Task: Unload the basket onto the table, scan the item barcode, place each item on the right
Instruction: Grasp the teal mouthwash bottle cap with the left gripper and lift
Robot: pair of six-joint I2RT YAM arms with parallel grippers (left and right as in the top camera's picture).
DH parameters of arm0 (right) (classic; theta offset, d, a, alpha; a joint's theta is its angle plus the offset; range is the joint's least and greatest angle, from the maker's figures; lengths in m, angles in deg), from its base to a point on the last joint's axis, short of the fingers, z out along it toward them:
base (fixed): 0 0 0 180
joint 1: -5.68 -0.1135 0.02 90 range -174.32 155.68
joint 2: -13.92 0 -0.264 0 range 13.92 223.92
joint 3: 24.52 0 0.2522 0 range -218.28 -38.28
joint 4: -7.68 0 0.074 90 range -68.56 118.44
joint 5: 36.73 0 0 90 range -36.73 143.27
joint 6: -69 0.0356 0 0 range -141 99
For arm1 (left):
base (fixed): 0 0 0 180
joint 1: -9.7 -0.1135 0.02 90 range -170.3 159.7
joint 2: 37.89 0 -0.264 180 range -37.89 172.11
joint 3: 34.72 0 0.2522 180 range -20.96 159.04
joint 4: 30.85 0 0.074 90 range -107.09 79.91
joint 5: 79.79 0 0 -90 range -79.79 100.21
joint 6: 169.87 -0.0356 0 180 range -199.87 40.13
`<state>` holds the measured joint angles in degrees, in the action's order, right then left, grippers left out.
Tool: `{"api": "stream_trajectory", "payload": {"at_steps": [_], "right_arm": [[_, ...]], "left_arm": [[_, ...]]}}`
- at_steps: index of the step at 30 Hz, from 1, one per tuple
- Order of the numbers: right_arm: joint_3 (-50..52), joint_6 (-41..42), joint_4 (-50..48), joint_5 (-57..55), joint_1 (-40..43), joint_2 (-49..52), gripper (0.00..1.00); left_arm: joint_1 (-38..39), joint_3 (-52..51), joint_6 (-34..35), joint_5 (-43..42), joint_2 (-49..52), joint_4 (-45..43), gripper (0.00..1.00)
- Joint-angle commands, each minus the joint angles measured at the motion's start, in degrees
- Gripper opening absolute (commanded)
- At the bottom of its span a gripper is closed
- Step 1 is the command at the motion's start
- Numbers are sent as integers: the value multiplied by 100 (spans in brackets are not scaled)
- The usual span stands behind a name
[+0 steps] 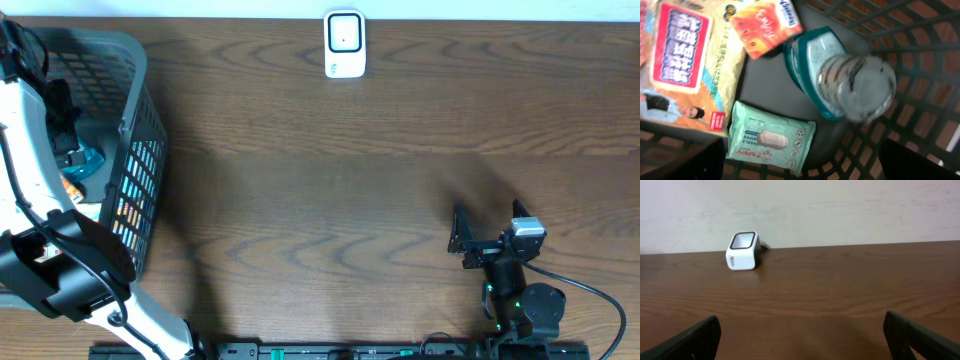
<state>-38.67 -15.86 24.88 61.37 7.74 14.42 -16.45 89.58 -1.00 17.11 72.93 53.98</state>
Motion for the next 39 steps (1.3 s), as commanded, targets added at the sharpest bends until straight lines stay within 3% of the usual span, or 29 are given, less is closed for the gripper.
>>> {"api": "stream_trajectory", "payload": {"at_steps": [1, 20, 26, 30, 32, 36, 39], "right_arm": [[7, -52, 22, -7, 20, -11, 99], [7, -52, 22, -7, 20, -11, 99], [7, -52, 22, -7, 20, -11, 99], [7, -52, 22, -7, 20, -11, 99], [7, -52, 22, -7, 20, -11, 99], [7, -52, 22, -7, 20, -11, 99], [7, -52, 22, -7, 20, -11, 99]], "left_arm": [[-31, 4, 787, 264, 42, 90, 98], [-313, -76, 992, 667, 284, -295, 98], [-372, -87, 686, 577, 758, -304, 98], [-367, -87, 433, 304, 944, -319, 57], [-367, -87, 302, 254, 944, -321, 43], [-380, -81, 155, 258, 815, -341, 26], [-413, -81, -216, 256, 610, -485, 23]]}}
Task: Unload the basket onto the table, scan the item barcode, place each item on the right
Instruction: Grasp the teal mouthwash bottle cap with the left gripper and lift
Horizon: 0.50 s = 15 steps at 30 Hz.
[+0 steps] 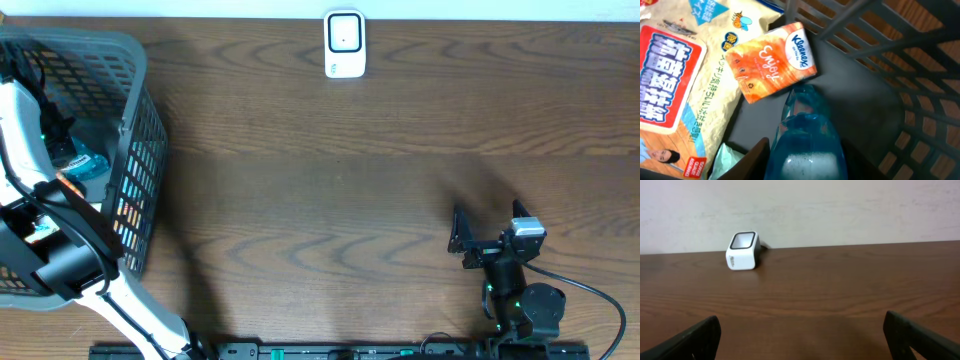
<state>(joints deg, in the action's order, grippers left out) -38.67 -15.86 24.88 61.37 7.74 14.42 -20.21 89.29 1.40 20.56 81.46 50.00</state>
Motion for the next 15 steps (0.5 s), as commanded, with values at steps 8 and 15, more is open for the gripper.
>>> {"api": "stream_trajectory", "payload": {"at_steps": [8, 15], "right_arm": [[7, -52, 20, -7, 20, -11, 99], [7, -52, 20, -7, 20, -11, 99]], "left_arm": [[-46, -50, -826, -92, -1322, -435, 23], [-39, -50, -1084, -538, -3003, -660, 23]]}}
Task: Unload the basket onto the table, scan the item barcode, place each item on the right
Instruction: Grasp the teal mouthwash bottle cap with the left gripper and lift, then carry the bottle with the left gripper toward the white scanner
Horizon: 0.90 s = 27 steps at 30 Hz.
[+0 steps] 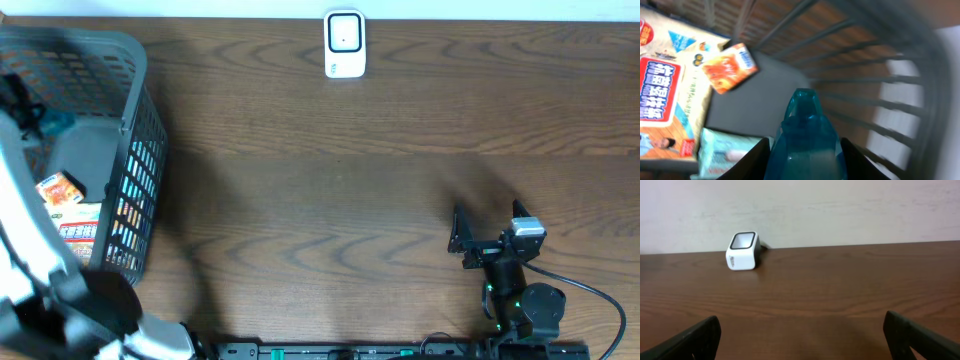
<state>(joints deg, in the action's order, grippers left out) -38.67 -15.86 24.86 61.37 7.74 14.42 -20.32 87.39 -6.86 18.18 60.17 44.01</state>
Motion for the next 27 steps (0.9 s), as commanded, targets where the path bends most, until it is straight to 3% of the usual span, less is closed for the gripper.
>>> {"api": "stream_trajectory", "payload": {"at_steps": [1, 7, 13, 20, 27], "right_arm": [[7, -52, 24, -7, 20, -11, 99], [7, -52, 24, -7, 20, -11, 99], [7, -52, 24, -4, 20, -11, 99], [7, -52, 24, -7, 20, -11, 99], [7, -52, 24, -7, 20, -11, 99]], "left_arm": [[-17, 140, -273, -461, -1119, -61, 23], [492, 140, -584, -1412, -2127, -55, 23], [2074, 138, -1244, -1646, -2389, 98, 23], [3901, 136, -1950, -1443, -1860, 671, 23], [4804, 136, -2380, -986, -837, 1311, 23]]}}
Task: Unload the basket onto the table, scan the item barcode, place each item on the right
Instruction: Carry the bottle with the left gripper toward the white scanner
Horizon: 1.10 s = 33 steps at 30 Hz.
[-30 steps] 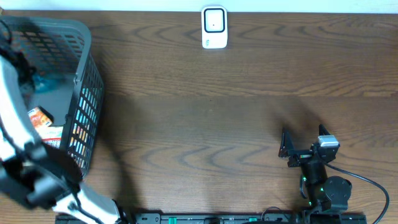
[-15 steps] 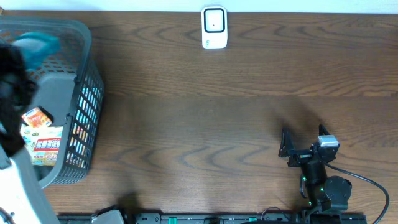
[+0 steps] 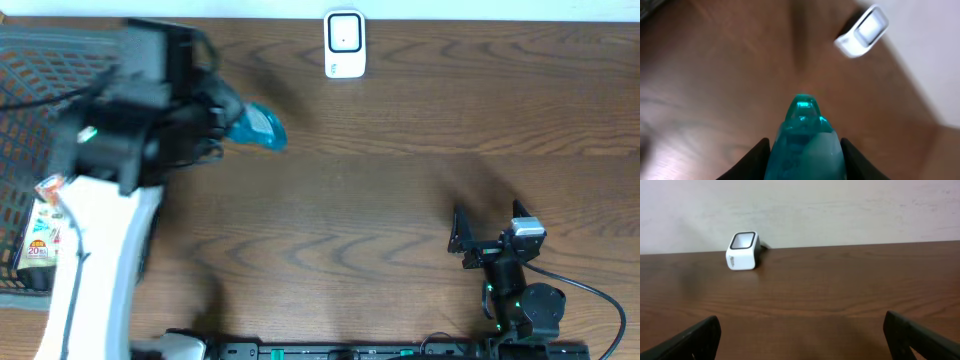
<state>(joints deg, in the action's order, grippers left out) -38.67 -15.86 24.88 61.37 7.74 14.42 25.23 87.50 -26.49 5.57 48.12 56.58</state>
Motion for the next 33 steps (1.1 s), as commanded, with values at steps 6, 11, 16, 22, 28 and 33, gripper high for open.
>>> {"api": "stream_trajectory", "payload": {"at_steps": [6, 11, 16, 22, 28, 33], "right_arm": [[7, -52, 22, -7, 20, -11, 99], [7, -52, 22, -7, 20, -11, 99], [7, -52, 22, -7, 20, -11, 99], [7, -52, 22, -7, 20, -11, 99], [7, -52, 22, -4, 20, -11, 99], [7, -52, 22, -7, 20, -11, 99]], "left_arm": [[616, 125, -717, 278, 1370, 83, 23], [796, 125, -796, 275, 2133, 57, 23], [977, 125, -1038, 278, 2743, -103, 23], [1130, 125, -1141, 278, 3259, -168, 23], [1340, 125, -1637, 289, 3353, -450, 23], [1615, 125, -1399, 632, 3353, -621, 24]]}}
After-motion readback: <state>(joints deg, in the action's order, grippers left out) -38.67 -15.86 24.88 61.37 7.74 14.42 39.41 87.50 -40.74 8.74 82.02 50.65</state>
